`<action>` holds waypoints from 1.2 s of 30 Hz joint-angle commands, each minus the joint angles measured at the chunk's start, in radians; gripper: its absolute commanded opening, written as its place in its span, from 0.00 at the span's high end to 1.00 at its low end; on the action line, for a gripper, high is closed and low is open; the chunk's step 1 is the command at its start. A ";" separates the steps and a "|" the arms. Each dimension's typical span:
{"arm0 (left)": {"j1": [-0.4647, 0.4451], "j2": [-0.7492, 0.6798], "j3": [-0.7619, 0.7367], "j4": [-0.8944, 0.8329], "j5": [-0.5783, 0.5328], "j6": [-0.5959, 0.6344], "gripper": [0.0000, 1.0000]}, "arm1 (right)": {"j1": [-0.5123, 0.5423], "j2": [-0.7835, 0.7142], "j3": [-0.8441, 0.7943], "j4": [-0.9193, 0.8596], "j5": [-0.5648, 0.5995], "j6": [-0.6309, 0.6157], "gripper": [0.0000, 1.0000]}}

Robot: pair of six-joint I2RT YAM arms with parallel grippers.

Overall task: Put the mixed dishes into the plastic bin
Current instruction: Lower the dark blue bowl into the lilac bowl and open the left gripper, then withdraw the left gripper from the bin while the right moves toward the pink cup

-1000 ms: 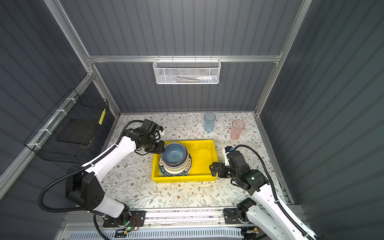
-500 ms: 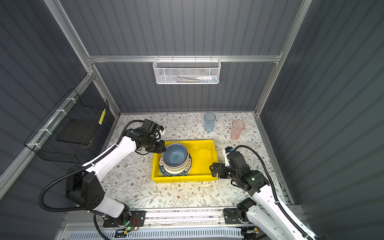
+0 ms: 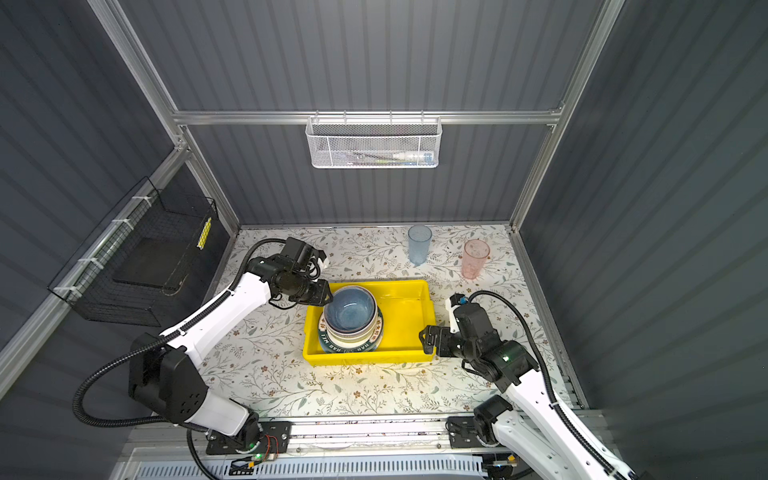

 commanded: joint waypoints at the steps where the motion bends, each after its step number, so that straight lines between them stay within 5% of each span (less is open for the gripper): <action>1: -0.006 -0.057 0.014 -0.016 -0.053 0.007 0.53 | 0.006 -0.003 0.006 -0.006 0.009 0.000 0.01; 5: -0.005 -0.097 -0.018 -0.005 -0.109 0.025 0.21 | 0.005 0.003 0.024 -0.009 0.028 0.007 0.01; 10: 0.001 -0.190 -0.089 0.055 -0.163 0.057 0.06 | 0.005 0.032 0.072 -0.016 0.055 -0.004 0.01; 21: 0.207 -0.256 -0.196 0.111 -0.111 0.085 0.03 | -0.081 0.231 0.271 -0.068 0.102 -0.041 0.06; 36: 0.295 -0.285 -0.275 0.187 -0.140 0.083 0.00 | -0.462 0.630 0.638 -0.064 0.078 -0.196 0.28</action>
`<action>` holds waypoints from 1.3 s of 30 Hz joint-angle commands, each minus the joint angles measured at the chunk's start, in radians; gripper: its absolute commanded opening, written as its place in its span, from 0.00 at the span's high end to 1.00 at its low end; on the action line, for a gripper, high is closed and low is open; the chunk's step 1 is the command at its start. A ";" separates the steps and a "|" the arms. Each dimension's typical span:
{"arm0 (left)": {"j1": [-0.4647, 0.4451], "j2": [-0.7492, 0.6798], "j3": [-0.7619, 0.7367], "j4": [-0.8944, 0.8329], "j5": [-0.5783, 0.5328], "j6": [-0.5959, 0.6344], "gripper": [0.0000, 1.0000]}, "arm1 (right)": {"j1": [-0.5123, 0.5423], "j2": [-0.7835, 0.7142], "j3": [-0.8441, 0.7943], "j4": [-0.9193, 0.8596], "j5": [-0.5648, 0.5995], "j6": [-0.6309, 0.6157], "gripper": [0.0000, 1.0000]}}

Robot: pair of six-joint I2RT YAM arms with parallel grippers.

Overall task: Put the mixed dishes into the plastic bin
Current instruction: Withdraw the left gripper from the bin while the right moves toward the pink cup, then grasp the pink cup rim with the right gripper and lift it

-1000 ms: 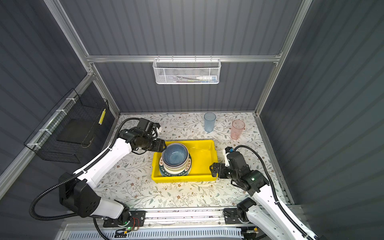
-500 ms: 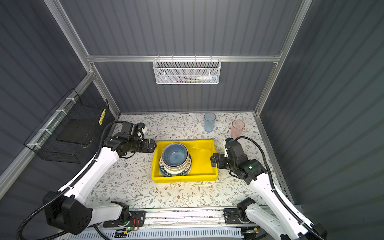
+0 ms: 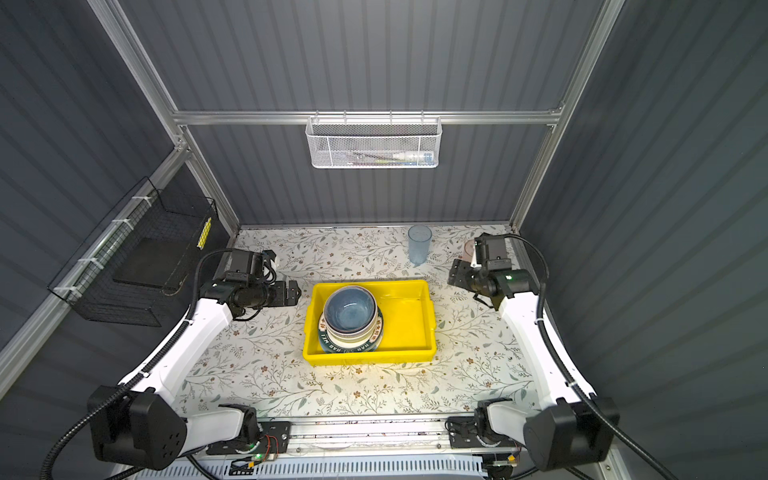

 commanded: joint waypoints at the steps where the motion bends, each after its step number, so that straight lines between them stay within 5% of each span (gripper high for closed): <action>1: 0.017 -0.034 -0.016 0.019 -0.001 0.014 0.00 | -0.076 0.099 0.093 -0.022 0.000 -0.061 0.31; 10: 0.032 -0.037 -0.025 0.027 0.018 0.002 0.00 | -0.203 0.376 0.348 -0.075 0.086 -0.124 0.48; 18: 0.033 -0.052 -0.033 0.024 -0.011 0.004 0.00 | -0.252 0.549 0.489 -0.086 0.026 -0.129 0.56; 39: 0.033 -0.054 -0.040 0.021 -0.018 0.004 0.02 | -0.259 0.692 0.492 -0.032 -0.087 -0.111 0.70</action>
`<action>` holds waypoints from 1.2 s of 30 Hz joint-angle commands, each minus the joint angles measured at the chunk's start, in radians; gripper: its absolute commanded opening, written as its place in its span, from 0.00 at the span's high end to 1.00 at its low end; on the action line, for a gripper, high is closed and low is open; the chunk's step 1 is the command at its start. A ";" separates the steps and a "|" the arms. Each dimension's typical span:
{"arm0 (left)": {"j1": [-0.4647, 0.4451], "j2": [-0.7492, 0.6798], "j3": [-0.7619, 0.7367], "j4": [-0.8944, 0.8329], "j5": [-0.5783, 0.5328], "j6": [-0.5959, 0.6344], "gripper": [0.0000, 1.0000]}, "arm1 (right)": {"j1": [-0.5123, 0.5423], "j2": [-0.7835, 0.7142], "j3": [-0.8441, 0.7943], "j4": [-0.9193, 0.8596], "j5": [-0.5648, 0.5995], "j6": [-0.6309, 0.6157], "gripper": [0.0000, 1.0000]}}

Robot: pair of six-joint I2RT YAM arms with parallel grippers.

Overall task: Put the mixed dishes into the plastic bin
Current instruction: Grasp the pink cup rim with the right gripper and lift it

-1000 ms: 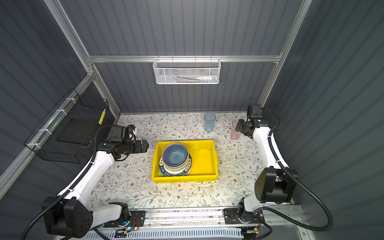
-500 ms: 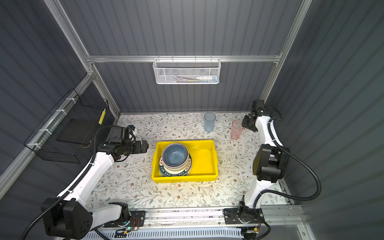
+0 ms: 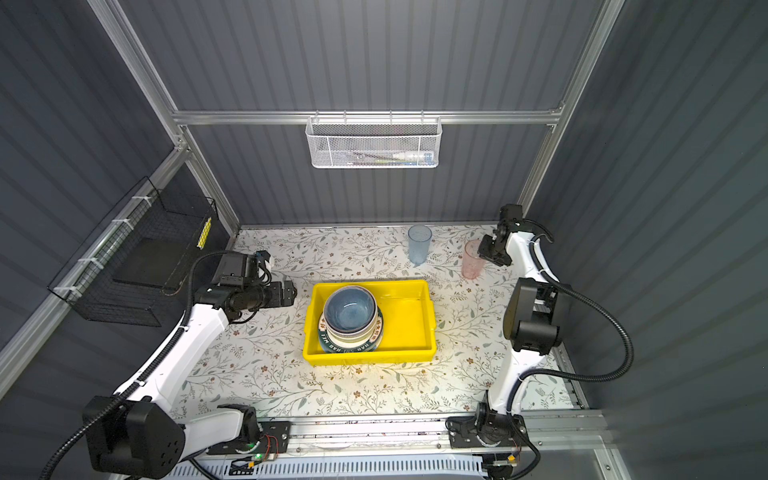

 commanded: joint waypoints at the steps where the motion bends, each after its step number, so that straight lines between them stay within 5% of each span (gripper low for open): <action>1: 0.007 -0.018 -0.011 -0.003 -0.014 0.005 0.01 | -0.004 0.016 0.025 -0.011 -0.008 0.002 0.72; 14: 0.009 -0.021 -0.012 -0.004 -0.012 0.002 0.02 | -0.004 -0.030 -0.037 -0.015 -0.018 0.006 1.00; 36: 0.009 -0.029 -0.017 0.000 -0.035 -0.002 0.02 | 0.048 -0.470 -0.199 -0.076 -0.087 -0.022 1.00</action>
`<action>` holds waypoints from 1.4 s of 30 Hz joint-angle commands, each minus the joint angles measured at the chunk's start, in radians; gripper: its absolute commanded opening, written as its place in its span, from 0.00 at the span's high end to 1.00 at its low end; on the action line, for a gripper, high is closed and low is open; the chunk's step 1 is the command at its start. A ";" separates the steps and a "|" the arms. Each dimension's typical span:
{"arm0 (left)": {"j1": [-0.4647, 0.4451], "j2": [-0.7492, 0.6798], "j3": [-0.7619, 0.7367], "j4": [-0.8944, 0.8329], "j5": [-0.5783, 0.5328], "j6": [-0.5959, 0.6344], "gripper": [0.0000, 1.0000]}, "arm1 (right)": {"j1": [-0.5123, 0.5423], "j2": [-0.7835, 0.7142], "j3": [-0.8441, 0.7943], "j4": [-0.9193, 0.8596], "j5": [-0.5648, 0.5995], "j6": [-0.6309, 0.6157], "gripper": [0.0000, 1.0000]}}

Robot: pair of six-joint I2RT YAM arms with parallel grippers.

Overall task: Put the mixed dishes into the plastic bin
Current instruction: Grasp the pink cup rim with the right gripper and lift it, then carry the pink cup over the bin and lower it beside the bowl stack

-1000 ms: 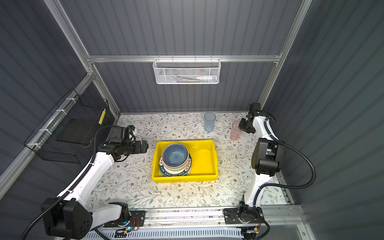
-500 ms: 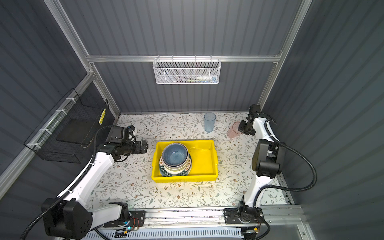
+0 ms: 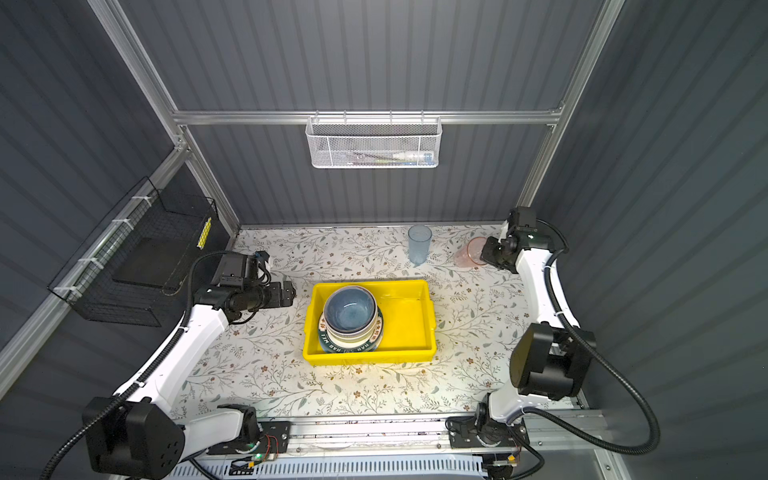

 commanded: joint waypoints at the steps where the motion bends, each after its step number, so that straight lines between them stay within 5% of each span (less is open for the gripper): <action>1: 0.008 -0.023 -0.012 0.000 -0.010 -0.001 0.02 | 0.035 -0.085 0.007 -0.052 -0.027 -0.027 1.00; 19: 0.008 -0.027 -0.017 0.001 -0.013 -0.004 0.02 | 0.308 -0.288 0.055 -0.222 -0.076 -0.098 1.00; 42: 0.008 -0.030 -0.017 -0.001 -0.022 -0.004 0.02 | 0.527 -0.169 -0.071 -0.347 0.107 -0.152 1.00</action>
